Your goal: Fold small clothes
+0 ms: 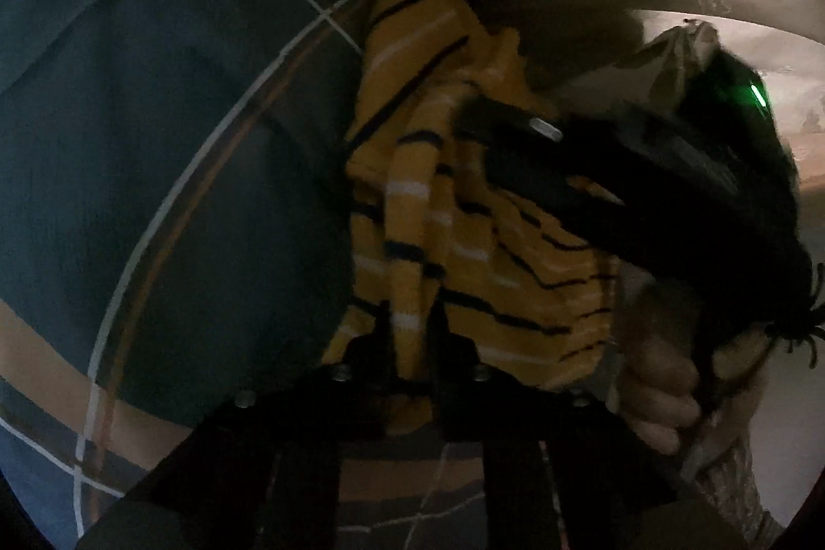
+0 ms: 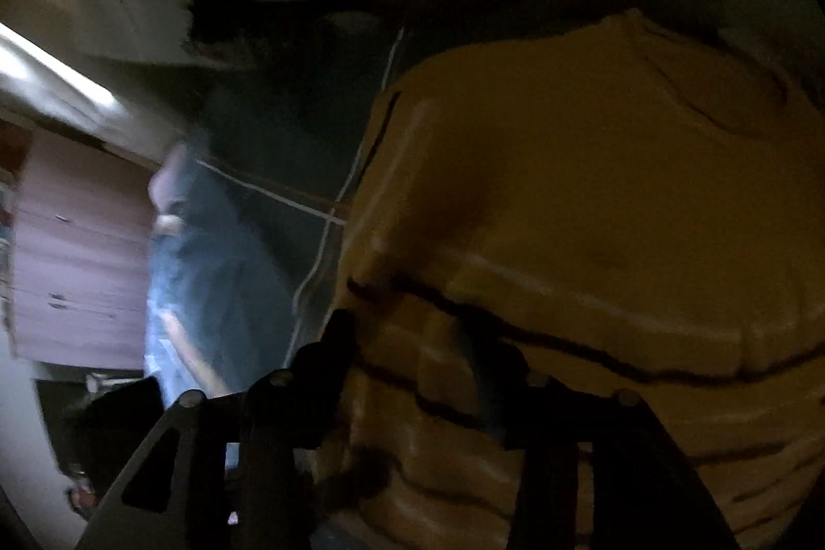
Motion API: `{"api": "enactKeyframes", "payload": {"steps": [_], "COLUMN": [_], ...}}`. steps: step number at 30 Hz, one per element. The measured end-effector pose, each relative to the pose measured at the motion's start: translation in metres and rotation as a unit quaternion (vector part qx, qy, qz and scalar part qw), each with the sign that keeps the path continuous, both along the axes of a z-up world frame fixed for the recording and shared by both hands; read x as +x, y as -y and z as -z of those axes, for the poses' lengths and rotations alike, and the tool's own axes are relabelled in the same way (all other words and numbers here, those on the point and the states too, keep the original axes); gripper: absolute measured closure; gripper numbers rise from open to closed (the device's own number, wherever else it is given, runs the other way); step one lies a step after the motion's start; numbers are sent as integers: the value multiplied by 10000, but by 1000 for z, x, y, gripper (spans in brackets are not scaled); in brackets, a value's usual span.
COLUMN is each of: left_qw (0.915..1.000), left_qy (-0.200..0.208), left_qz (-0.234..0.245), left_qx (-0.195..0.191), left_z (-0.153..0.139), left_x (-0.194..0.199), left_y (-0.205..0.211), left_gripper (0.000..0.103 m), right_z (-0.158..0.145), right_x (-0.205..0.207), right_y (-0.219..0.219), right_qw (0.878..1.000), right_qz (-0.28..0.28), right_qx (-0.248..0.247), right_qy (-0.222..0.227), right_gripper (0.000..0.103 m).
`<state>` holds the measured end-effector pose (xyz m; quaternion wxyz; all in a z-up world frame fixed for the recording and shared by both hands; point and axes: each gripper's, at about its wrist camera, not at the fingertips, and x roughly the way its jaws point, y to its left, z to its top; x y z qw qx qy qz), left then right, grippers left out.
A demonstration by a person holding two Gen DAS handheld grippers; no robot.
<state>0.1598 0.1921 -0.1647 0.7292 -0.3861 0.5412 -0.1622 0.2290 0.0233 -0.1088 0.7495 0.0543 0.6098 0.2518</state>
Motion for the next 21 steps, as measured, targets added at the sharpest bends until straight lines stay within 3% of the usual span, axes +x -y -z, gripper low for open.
{"api": "enactKeyframes", "payload": {"steps": [5,9,13,14,15,17,18,21], "left_qw": [9996,9992,9991,9992,9993,9991,9988,9971], "left_qy": [77,77,171,203,257,349,423,673], "left_qz": [-14,-60,-61,-60,-72,-127,-175,-351], "left_qx": [-271,-391,-378,-342,-268,-200,-150,57], "left_z": [-3,-2,-8,-12,-17,-28,-36,-60], "left_x": [-4,-7,-21,-23,-29,-36,-40,-48], "left_y": [3,0,-12,-14,-18,-26,-30,-40], "left_gripper": [93,93,93,93,94,94,94,94], "right_z": [9,25,36,36,36,32,25,1], "right_x": [0,-4,-12,-14,-16,-19,-20,-17], "right_y": [-36,-70,-87,-88,-88,-83,-75,-44], "right_qw": [9935,9764,9556,9534,9511,9479,9535,9714], "right_qz": [-441,-788,-1085,-1110,-1133,-1135,-1098,-799], "right_qx": [-1021,-1982,-2661,-2707,-2748,-2769,-2551,-1860], "right_qy": [233,334,649,733,842,1093,1169,1239], "right_gripper": [40,34,35,40,55,73,80,84]}}
